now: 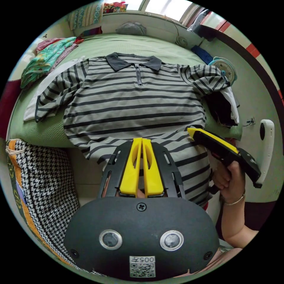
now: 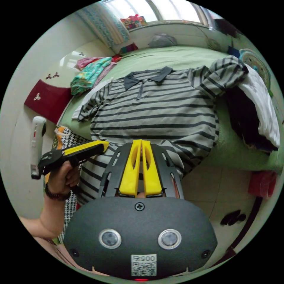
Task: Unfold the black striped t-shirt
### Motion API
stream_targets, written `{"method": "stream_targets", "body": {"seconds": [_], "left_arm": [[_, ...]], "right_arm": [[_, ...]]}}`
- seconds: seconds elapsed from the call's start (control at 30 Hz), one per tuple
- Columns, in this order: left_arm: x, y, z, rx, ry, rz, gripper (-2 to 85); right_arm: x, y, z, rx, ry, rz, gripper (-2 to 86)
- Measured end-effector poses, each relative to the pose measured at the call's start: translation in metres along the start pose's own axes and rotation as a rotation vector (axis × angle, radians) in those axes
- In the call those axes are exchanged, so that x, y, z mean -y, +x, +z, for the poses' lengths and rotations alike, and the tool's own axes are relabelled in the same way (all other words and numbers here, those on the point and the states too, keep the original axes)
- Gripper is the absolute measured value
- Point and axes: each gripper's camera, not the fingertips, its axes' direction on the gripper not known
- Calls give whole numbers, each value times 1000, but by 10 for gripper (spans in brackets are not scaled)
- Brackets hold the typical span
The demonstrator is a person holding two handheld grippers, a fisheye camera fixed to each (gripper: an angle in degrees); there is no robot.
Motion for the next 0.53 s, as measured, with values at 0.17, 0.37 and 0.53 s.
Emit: {"method": "stream_targets", "body": {"seconds": [0.17, 0.37, 0.53], "left_arm": [[26, -1, -8, -66, 53, 73, -6], [80, -2, 10, -122, -15, 99, -5], [114, 12, 25, -123, -18, 183, -3]], "right_arm": [[37, 47, -72, -120, 203, 10, 13], [110, 106, -123, -362, 266, 81, 70], [170, 165, -121, -437, 171, 242, 110]]}}
